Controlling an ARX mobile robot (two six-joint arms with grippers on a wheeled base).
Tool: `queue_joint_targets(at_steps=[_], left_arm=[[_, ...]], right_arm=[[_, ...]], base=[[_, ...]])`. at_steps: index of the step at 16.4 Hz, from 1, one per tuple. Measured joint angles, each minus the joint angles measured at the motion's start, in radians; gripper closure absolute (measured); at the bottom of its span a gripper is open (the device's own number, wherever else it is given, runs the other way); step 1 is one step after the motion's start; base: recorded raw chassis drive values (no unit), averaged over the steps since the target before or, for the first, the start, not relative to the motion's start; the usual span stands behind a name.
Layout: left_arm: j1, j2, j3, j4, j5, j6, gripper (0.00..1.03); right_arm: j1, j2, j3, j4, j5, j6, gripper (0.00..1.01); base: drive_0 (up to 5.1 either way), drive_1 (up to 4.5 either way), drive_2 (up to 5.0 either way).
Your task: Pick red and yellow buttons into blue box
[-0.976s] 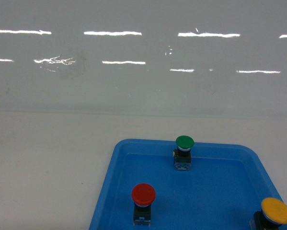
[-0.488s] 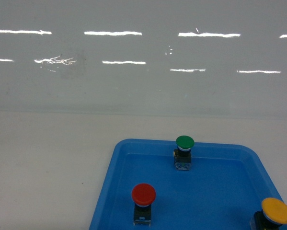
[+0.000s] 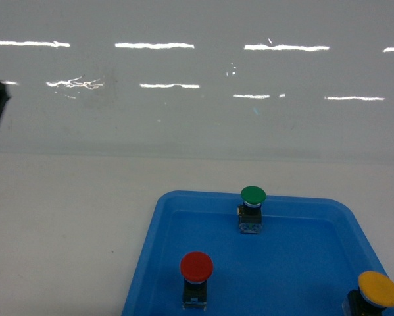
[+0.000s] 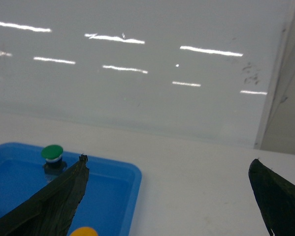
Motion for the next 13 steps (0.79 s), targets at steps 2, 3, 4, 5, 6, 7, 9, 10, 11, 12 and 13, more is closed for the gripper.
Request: queue_joint_targets(at_steps=[2,3,4,5,6,7,9,10,11,12,13], left_arm=[[-0.016,0.387,0.164,0.054,-0.008,0.007,0.05],[-0.008,0.446,0.204,0.039,0.0,0.007,0.05],[0.002,0.486,0.235,0.04,0.003,0.004,0.05],[0.015,0.524,0.271,0.031,0.003,0.005,0.05],[0.026,0.549,0.29,0.032,0.002,0.005,0.05],[0.037,0.57,0.306,0.03,0.003,0.007,0.05],[0.048,0.576,0.309,0.039,0.01,0.007,0.05],[0.048,0.576,0.309,0.039,0.01,0.007,0.05],[0.048,0.576,0.309,0.039,0.01,0.007,0.05],[0.048,0.576,0.309,0.039,0.011,0.007,0.05],[0.048,0.576,0.31,0.039,0.011,0.006,0.05]], right_arm=[[0.08,0.445,0.132,0.173,-0.023,-0.025,0.03],[0.106,0.52,0.163,0.147,-0.032,-0.032,0.03],[0.128,0.578,0.176,0.165,-0.032,-0.034,0.03],[0.155,0.627,0.199,0.142,-0.033,-0.045,0.03],[0.177,0.659,0.212,0.14,-0.041,-0.045,0.03],[0.208,0.692,0.221,0.16,-0.039,-0.056,0.03],[0.246,0.712,0.221,0.189,-0.008,-0.072,0.03],[0.246,0.707,0.221,0.203,0.011,-0.078,0.03],[0.246,0.7,0.221,0.204,0.022,-0.082,0.03],[0.246,0.7,0.221,0.202,0.023,-0.085,0.03],[0.246,0.7,0.221,0.202,0.023,-0.087,0.03]], base=[[0.0,0.0,0.0],[0.0,0.0,0.0],[0.0,0.0,0.0],[0.0,0.0,0.0],[0.0,0.0,0.0],[0.0,0.0,0.0],[0.0,0.0,0.0],[0.0,0.0,0.0],[0.0,0.0,0.0],[0.0,0.0,0.0],[0.0,0.0,0.0]])
